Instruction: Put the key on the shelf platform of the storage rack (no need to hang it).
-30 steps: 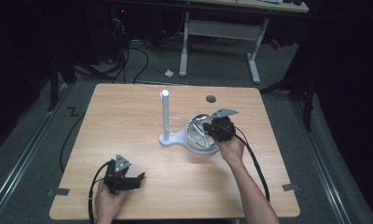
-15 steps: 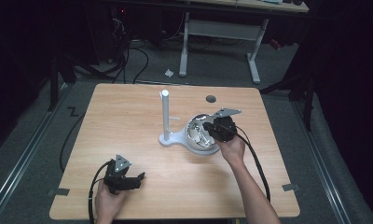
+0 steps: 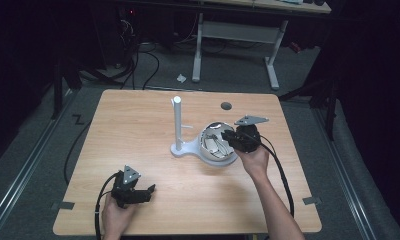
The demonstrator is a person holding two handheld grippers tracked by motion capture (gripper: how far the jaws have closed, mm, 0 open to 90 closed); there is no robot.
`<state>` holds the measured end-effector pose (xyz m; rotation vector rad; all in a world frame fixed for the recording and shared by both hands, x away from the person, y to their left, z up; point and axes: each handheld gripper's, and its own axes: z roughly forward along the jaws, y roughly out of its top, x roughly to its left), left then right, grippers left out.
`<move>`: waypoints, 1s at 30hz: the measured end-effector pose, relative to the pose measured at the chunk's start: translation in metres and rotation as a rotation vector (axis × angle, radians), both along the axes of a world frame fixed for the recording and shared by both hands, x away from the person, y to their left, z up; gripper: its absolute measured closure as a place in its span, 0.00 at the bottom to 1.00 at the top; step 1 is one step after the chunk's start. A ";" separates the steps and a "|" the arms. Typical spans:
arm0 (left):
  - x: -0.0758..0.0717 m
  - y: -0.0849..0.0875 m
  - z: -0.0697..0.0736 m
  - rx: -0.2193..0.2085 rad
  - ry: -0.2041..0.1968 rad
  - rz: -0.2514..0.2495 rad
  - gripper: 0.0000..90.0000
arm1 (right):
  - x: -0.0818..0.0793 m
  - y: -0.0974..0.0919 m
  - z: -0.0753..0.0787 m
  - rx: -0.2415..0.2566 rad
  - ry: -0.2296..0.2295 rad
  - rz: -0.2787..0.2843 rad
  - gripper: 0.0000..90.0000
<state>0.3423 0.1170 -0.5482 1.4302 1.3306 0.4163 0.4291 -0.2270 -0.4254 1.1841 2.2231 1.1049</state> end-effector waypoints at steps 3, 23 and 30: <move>0.000 0.000 0.000 0.000 0.000 0.000 0.18 | -0.002 -0.005 0.004 0.014 -0.005 -0.004 0.83; 0.000 0.000 0.000 0.001 0.000 0.001 0.18 | -0.022 -0.041 0.019 0.104 -0.007 -0.058 0.77; 0.000 0.000 0.000 0.000 0.000 0.002 0.18 | -0.031 -0.052 0.022 0.132 -0.010 -0.068 0.76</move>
